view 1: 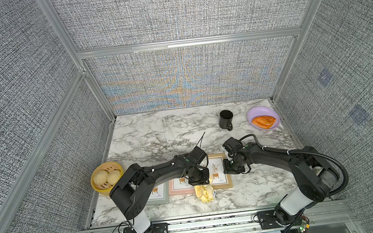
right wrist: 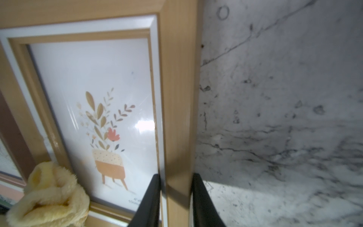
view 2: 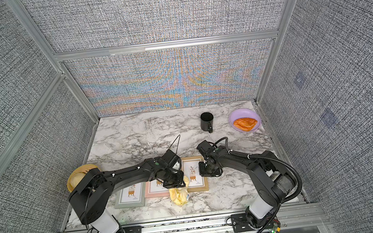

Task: Wipe the picture frame with a cloth
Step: Wipe the dirt from the picture frame.

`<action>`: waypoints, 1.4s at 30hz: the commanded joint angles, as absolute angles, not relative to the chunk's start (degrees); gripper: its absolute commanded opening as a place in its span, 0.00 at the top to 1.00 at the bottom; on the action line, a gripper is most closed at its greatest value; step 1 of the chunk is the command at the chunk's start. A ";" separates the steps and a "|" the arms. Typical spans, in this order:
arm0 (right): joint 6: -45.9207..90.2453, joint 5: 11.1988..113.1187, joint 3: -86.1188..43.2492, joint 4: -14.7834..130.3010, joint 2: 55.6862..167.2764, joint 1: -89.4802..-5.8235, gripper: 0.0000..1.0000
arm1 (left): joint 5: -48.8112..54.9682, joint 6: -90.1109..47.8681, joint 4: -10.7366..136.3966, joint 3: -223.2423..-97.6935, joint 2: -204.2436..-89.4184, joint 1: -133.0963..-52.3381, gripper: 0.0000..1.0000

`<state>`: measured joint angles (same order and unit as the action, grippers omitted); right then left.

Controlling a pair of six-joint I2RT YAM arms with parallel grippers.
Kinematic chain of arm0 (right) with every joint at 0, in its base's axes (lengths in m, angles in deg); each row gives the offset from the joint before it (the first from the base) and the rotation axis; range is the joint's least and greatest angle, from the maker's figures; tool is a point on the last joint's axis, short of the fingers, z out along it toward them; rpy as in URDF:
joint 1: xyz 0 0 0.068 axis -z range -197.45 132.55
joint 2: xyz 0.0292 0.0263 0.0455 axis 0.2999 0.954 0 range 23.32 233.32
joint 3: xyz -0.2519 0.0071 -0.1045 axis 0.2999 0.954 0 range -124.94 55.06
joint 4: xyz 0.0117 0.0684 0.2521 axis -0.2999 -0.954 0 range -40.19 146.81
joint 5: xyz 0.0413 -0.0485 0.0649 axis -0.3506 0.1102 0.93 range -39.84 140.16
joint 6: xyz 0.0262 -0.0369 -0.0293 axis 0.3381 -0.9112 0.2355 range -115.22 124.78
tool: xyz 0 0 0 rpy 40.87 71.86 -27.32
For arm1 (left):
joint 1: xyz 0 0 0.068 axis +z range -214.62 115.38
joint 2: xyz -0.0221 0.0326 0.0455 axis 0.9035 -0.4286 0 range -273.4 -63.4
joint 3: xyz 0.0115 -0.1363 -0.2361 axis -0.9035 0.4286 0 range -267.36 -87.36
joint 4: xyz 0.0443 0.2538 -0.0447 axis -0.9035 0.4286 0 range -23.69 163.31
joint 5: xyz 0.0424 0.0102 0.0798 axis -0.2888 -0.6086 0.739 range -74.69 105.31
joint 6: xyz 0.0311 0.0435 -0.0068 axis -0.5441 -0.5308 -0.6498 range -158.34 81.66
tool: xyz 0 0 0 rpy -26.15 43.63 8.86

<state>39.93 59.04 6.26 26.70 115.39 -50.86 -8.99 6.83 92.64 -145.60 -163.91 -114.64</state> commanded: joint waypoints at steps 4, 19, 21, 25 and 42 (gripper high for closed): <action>40.72 53.76 7.73 18.57 116.67 -51.09 0.81 | -1.73 3.87 95.32 -151.63 -169.81 -112.65 1.00; 40.58 54.46 9.43 19.27 115.55 -51.11 0.80 | -4.56 9.67 94.90 -137.39 -160.68 -119.44 1.00; 40.82 55.13 9.72 19.80 115.60 -51.11 0.81 | -4.56 10.50 93.92 -136.59 -160.08 -119.64 1.00; 41.66 56.99 9.88 20.44 115.17 -51.16 0.80 | -4.77 12.10 92.03 -138.90 -162.19 -120.19 1.00; 42.40 59.47 9.56 17.54 113.19 -51.38 0.75 | -2.51 19.04 85.09 -146.10 -170.24 -125.61 1.00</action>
<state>41.44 61.58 9.58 28.27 112.15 -51.25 -3.11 17.84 80.51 -147.87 -169.94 -125.00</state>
